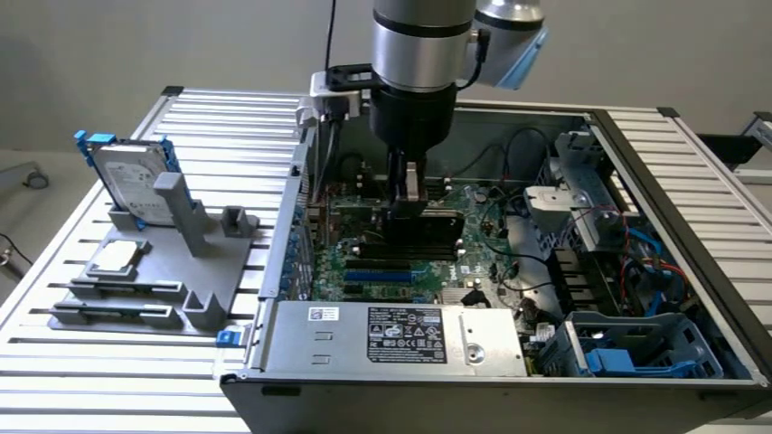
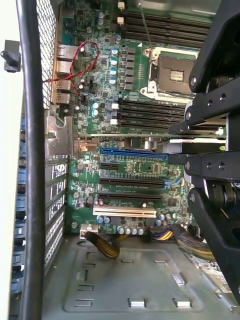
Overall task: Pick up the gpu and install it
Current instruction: 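Insert the gpu into the slot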
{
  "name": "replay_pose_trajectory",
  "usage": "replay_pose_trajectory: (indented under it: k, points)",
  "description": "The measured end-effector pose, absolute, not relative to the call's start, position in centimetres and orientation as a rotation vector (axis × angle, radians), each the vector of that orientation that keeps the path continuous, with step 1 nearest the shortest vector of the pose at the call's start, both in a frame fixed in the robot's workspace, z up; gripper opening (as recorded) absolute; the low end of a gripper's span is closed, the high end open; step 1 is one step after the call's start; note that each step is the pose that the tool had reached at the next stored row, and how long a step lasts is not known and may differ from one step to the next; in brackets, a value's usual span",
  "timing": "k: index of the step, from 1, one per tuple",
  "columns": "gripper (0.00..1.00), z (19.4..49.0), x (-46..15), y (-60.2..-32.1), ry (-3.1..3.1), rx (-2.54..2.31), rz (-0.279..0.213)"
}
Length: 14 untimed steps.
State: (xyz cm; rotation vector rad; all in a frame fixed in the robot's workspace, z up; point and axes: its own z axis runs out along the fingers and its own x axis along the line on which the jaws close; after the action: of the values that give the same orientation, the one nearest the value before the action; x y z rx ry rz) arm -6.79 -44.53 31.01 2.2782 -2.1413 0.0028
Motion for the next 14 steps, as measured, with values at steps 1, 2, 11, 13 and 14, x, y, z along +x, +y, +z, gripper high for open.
replay_pose_trajectory:
  k: [1,2,11,13,14]
  points:
    - [0.26,30.8,-6.8,-44.6,-2.142,2.278,0.003]
    - [0.26,30.6,-6.8,-44.6,-2.142,2.277,0.003]
    - [0.26,29.8,-7.0,-44.8,-2.15,2.268,0.001]
    - [0.26,29.6,-7.1,-44.8,-2.151,2.267,0.001]
    - [0.26,29.5,-7.1,-44.8,-2.151,2.267,0.0]
